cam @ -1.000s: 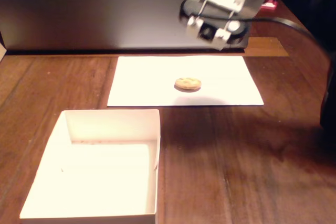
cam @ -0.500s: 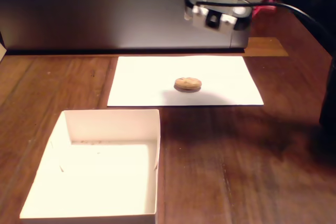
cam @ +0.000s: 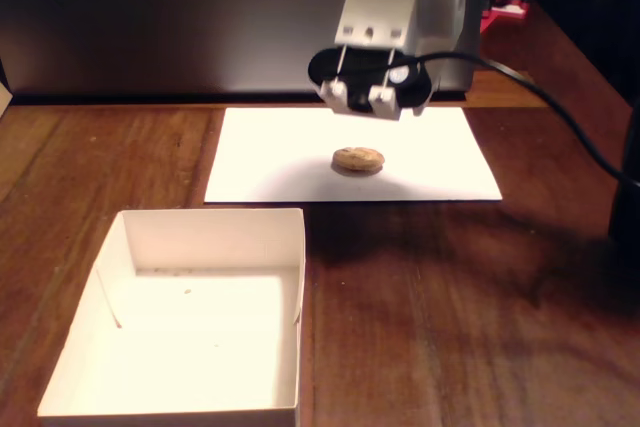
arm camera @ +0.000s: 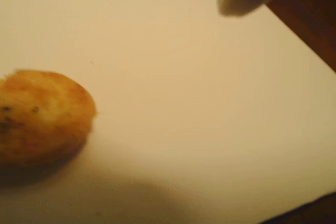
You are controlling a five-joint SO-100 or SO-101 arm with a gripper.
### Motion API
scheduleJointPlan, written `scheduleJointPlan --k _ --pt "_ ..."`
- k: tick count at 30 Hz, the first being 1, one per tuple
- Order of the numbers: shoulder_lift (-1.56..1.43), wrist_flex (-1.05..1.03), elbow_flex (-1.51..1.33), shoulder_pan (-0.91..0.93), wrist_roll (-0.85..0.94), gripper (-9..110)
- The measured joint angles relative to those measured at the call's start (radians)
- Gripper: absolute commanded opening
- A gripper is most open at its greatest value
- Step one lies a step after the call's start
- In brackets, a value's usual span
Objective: Grasp a mini cookies block and put it in the white box.
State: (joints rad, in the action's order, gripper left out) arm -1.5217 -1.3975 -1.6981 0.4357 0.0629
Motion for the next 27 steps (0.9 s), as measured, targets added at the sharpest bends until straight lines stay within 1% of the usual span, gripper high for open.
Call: scheduleJointPlan --k 9,15,23,27 --pt "0.081 0.009 0.028 0.012 -0.002 35" --pt "0.089 0.101 0.028 0.043 -0.002 34" --pt "0.089 0.170 0.023 0.049 -0.015 34" --pt "0.089 0.225 -0.064 0.048 -0.015 34"
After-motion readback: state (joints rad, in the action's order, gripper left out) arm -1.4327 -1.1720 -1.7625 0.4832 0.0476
